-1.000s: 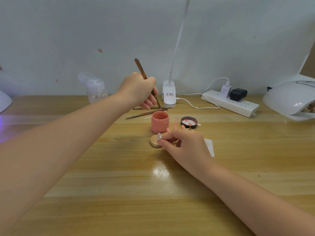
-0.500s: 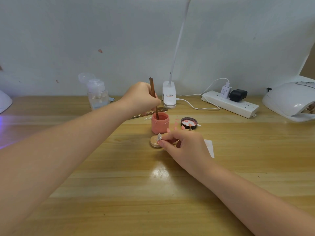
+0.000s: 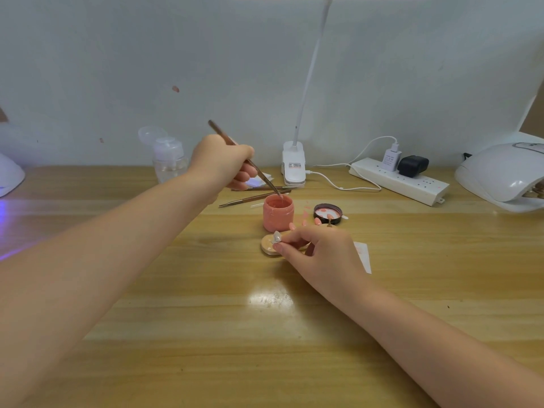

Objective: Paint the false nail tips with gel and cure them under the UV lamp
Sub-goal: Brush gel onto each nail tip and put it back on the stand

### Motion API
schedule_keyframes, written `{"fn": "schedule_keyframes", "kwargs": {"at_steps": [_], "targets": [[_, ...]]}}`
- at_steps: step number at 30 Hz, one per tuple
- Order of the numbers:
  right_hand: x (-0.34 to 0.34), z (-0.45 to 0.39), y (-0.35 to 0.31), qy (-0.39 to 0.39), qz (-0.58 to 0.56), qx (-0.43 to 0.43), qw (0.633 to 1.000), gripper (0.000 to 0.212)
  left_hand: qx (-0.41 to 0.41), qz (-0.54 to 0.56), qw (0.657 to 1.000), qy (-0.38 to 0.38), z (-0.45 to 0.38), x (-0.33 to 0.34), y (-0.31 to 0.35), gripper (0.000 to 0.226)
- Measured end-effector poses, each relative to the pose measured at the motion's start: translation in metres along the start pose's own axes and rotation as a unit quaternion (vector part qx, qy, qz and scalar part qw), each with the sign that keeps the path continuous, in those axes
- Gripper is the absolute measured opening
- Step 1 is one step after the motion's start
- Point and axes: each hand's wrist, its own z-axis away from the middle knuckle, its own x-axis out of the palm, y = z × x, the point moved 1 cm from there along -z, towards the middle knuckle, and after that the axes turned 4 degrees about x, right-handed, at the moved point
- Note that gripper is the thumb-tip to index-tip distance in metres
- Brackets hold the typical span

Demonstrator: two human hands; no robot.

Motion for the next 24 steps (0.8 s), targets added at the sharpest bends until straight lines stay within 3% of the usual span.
{"fn": "schedule_keyframes", "kwargs": {"at_steps": [6, 11, 17, 21, 24], "targets": [[0.000, 0.000, 0.000, 0.006, -0.002, 0.000, 1.000, 0.004, -0.087, 0.168, 0.982, 0.021, 0.009, -0.018, -0.018, 0.015], [-0.002, 0.000, 0.000, 0.002, -0.017, 0.004, 1.000, 0.005, -0.077, 0.281, 0.957, -0.011, 0.029, -0.032, -0.025, 0.011], [-0.005, 0.000, -0.001, 0.029, -0.053, -0.003, 0.998, 0.002, 0.004, 0.304, 0.952, -0.024, 0.063, -0.042, -0.029, 0.009], [-0.005, 0.000, 0.000, 0.048, -0.098, -0.005, 0.994, 0.001, 0.138, 0.202, 0.969, -0.021, 0.098, -0.041, -0.037, 0.018], [-0.005, -0.001, 0.000, 0.061, -0.121, -0.007, 0.991, 0.005, 0.218, 0.122, 0.968, -0.028, 0.121, -0.035, -0.042, 0.009]]}}
